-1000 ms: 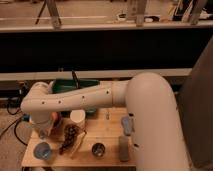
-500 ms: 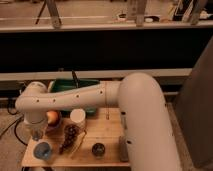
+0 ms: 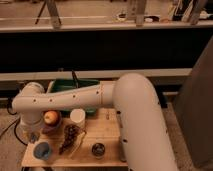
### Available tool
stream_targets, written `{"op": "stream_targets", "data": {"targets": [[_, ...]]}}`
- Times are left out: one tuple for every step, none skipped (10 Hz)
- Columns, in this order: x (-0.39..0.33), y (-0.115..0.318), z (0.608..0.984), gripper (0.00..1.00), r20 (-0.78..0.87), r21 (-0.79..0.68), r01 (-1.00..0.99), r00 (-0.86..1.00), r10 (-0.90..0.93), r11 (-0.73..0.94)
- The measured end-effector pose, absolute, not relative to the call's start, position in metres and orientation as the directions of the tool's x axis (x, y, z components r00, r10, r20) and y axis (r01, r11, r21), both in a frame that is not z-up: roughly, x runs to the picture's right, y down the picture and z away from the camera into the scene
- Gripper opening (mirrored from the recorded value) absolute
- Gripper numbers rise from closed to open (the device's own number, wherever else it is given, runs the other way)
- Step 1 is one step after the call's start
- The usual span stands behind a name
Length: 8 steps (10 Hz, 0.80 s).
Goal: Place towel in plastic cup
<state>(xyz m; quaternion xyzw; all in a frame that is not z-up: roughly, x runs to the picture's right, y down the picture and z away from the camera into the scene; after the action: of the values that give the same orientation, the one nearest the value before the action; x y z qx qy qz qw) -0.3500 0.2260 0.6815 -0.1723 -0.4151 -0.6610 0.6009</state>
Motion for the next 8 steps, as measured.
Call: {"op": "stream_targets", "data": {"targets": [[-0.3508, 0.2261, 0.6803, 0.01, 0.726, 0.349, 0.935, -0.225, -0.650, 0.066], [-0.3515, 0.2263, 0.6793, 0.01, 0.725, 0.356, 0.932, -0.232, -0.648, 0.065], [-0.3517, 0.2264, 0.6789, 0.01, 0.725, 0.361, 0.930, -0.237, -0.647, 0.064], [-0.3517, 0.2264, 0.6789, 0.01, 0.726, 0.363, 0.929, -0.240, -0.645, 0.063], [-0.3517, 0.2262, 0.6788, 0.01, 0.726, 0.366, 0.929, -0.243, -0.644, 0.062], [-0.3520, 0.2266, 0.6787, 0.01, 0.726, 0.367, 0.928, -0.245, -0.642, 0.061], [-0.3525, 0.2270, 0.6782, 0.01, 0.726, 0.368, 0.928, -0.247, -0.642, 0.060], [-0.3525, 0.2277, 0.6779, 0.01, 0.727, 0.369, 0.927, -0.248, -0.641, 0.060]]}}
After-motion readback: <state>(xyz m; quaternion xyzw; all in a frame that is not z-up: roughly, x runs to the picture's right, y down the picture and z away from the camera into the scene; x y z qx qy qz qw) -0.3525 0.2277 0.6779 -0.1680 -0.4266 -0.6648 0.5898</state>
